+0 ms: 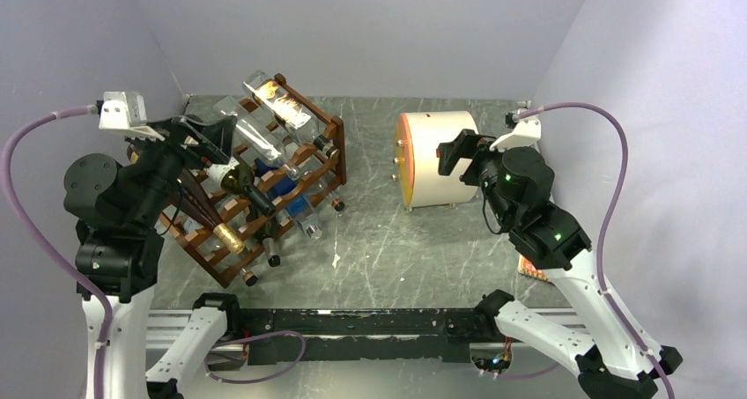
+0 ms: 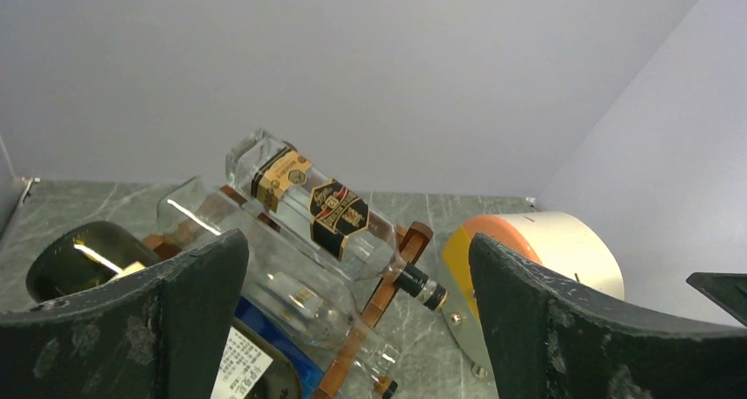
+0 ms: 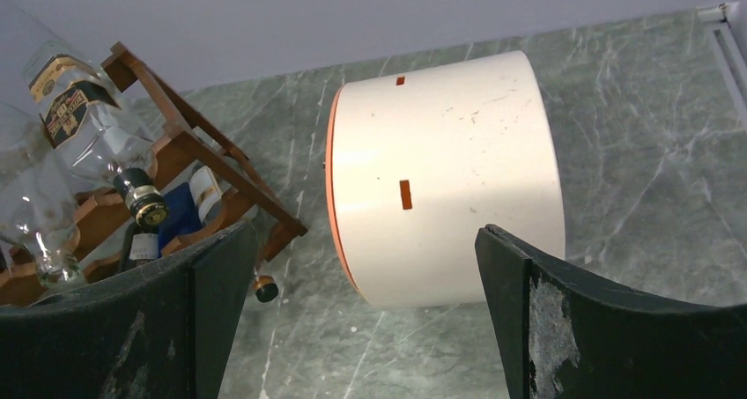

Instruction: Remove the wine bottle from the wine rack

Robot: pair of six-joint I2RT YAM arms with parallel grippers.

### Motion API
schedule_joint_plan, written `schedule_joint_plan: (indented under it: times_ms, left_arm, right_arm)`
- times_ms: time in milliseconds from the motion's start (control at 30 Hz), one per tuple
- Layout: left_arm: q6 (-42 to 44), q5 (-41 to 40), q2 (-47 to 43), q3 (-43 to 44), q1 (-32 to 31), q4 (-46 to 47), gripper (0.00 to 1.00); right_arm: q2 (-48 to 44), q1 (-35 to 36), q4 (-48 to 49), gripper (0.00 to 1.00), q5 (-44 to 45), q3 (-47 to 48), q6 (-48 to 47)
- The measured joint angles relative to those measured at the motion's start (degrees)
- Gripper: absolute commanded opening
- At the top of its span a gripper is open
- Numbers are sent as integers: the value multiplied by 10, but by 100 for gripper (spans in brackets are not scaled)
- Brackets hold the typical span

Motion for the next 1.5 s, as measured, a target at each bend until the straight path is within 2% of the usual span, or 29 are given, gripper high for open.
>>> schedule_joint_plan:
  times_ms: [300,533,733,967,1267,1367,1500]
  left_arm:
    - [4,-30,30,28,7,-85,99]
    - [42,-126,96,89,11,-186,99]
    - [54,-174,121,89,12,-231,96]
    - [14,-171,137,88,13,-245,92]
    - [-43,-68,205,125,14,-217,93]
    - [-46,-71,212,132,14,-218,95]
    - [-37,-124,198,135,14,-250,100]
  right_arm:
    - [18,-4,18,100,-33,-20,36]
    - [17,-7,50,100,-90,-57,36]
    - [33,-7,65,100,-146,-64,25]
    - [56,-8,64,100,-174,-67,20]
    - [68,-9,66,100,-250,-71,-7]
    - [92,-9,66,100,-299,-64,-22]
    - [117,-9,68,100,-347,-60,-31]
